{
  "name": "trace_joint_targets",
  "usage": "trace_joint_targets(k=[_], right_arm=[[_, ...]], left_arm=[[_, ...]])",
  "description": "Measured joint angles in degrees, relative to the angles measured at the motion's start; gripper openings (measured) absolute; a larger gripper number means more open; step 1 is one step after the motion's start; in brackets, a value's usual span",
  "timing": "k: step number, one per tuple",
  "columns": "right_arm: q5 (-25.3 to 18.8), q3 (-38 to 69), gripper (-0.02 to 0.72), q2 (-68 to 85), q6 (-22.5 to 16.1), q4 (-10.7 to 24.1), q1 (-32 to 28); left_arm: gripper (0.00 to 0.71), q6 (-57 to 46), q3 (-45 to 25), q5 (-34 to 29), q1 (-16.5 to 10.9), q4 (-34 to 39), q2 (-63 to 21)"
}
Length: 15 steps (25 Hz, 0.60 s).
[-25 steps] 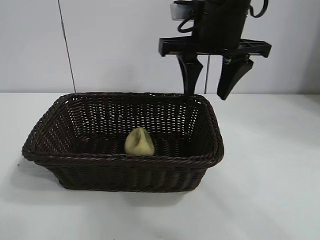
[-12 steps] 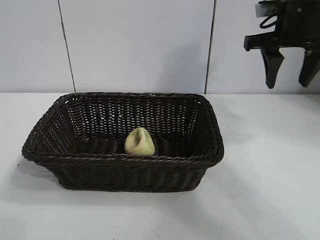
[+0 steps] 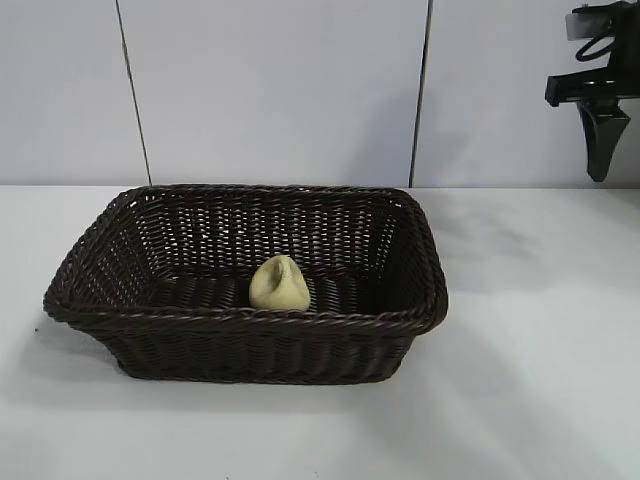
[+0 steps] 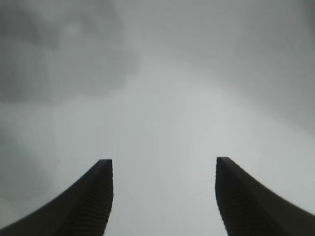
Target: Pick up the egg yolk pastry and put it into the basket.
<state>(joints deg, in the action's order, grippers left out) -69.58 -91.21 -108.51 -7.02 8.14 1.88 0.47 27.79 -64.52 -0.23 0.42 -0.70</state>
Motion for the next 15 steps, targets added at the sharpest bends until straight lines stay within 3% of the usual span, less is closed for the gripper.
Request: trace_joint_targets(k=[9,15], right_arm=[[0.1,17.8,0.444,14.1,0.8,0.0,0.0],[0.1,32.8,0.444,29.2,3.4,-4.5,0.0]], left_arm=[[0.539,0.0,0.0,0.0,0.0,0.0,0.0],[0.539,0.0,0.0,0.0,0.0,0.0,0.0]])
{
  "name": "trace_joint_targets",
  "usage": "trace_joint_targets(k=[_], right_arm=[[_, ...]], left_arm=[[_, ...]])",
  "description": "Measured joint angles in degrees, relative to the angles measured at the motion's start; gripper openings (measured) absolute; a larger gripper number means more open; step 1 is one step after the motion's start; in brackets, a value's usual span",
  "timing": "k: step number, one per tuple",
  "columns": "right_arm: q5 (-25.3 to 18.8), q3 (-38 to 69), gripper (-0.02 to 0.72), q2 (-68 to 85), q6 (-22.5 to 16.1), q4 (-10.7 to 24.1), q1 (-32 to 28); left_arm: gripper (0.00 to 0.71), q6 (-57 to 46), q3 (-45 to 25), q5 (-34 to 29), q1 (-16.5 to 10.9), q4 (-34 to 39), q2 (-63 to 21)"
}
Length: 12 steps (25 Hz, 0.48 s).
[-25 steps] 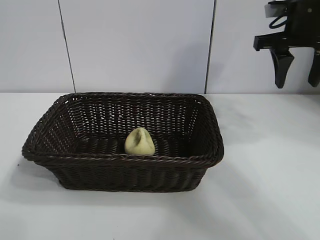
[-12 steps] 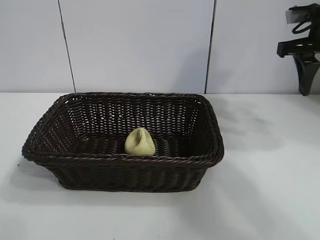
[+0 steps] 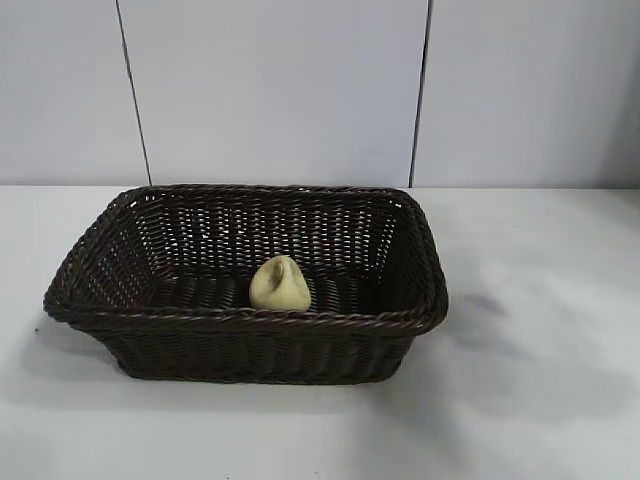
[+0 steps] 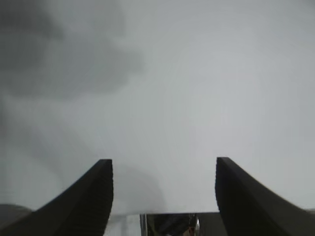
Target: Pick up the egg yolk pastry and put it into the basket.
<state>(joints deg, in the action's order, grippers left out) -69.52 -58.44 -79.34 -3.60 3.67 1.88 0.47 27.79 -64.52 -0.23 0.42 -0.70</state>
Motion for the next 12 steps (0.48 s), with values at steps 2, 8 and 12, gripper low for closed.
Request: trace_joint_targets(k=[2,8,12], right_arm=[[0.1,5.6,0.444,5.9,0.3,-1.5,0.0],[6.2,20.0,0.444,23.4,0.5,-2.5,0.0],[9.5,28.1,0.444,34.6,0.5,-2.6,0.0]], left_arm=[[0.539,0.0,0.0,0.0,0.0,0.0,0.0],[0.539,0.0,0.0,0.0,0.0,0.0,0.0],[0.539,0.0,0.0,0.0,0.0,0.0,0.0]])
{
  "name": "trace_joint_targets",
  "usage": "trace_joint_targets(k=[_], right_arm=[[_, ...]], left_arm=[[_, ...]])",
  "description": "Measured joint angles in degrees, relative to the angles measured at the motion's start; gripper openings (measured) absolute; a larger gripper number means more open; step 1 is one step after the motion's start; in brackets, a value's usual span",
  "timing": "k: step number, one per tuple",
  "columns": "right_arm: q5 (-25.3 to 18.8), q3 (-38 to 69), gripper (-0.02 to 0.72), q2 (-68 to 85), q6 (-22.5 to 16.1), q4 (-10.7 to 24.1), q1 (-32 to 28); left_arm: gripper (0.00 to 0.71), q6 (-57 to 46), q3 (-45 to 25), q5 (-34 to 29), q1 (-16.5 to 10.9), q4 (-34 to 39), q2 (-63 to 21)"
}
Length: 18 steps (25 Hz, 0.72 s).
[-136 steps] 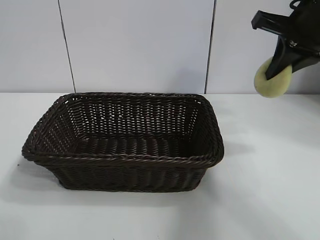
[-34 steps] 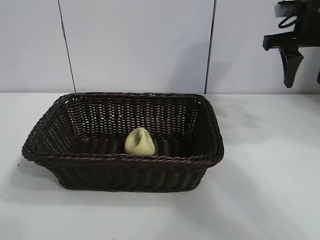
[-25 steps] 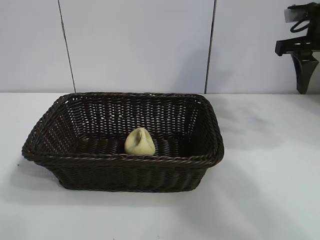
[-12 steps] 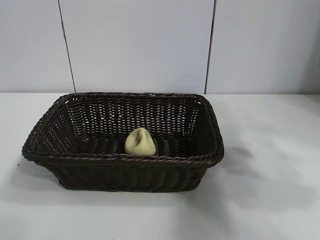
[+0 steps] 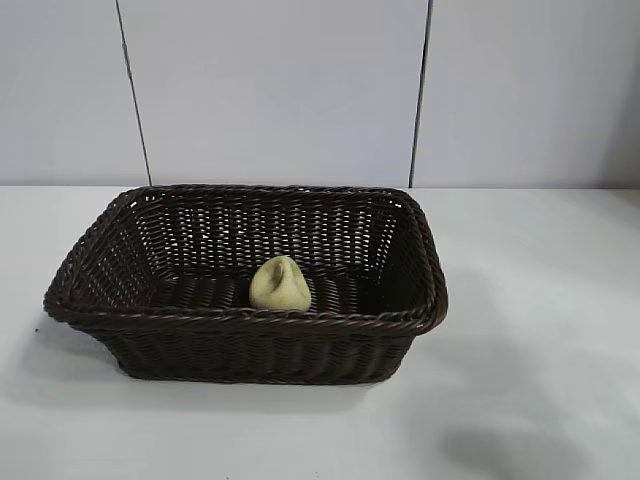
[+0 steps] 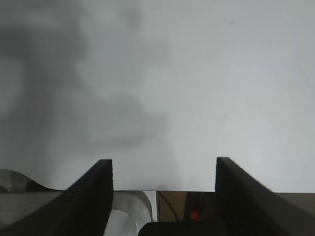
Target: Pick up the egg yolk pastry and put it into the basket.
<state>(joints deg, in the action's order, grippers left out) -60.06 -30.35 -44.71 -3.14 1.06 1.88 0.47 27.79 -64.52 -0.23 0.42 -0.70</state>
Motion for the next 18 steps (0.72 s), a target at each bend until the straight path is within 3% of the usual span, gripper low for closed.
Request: trace_joint_targets(k=[18], right_arm=[[-1.1,3.4,0.444,43.5,0.0,0.0,0.0]], left_arm=[[0.539,0.0,0.0,0.0,0.0,0.0,0.0]])
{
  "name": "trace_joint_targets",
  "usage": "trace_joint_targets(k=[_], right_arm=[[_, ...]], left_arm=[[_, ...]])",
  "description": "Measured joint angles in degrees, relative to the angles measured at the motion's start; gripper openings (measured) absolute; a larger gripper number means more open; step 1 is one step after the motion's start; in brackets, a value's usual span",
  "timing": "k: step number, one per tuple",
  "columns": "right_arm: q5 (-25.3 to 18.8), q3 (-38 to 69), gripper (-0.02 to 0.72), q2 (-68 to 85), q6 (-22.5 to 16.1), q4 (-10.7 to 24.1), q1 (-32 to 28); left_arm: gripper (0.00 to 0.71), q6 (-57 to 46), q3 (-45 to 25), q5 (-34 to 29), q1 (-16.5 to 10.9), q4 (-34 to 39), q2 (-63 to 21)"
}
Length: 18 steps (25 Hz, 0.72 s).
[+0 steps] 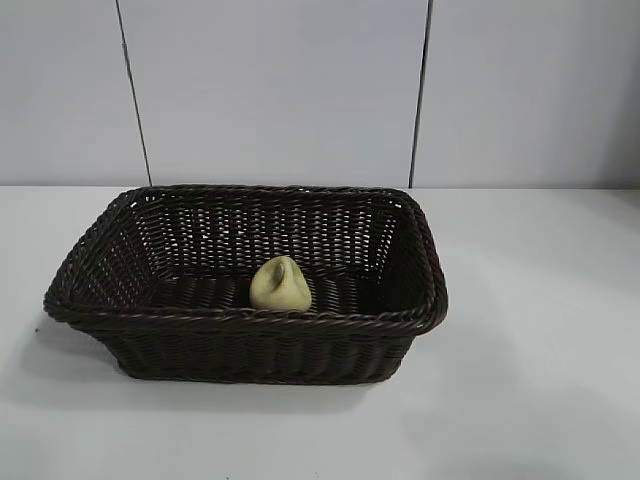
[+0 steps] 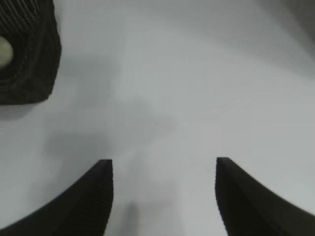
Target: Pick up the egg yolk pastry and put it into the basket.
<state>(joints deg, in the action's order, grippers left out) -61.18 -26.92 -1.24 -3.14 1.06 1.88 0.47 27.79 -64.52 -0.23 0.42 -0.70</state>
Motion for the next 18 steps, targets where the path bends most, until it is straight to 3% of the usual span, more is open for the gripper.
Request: trace_joint_targets(k=[18], right_arm=[[-0.6,0.0,0.444,2.2,0.0,-0.1,0.0]], left_arm=[[0.539,0.0,0.0,0.0,0.0,0.0,0.0]])
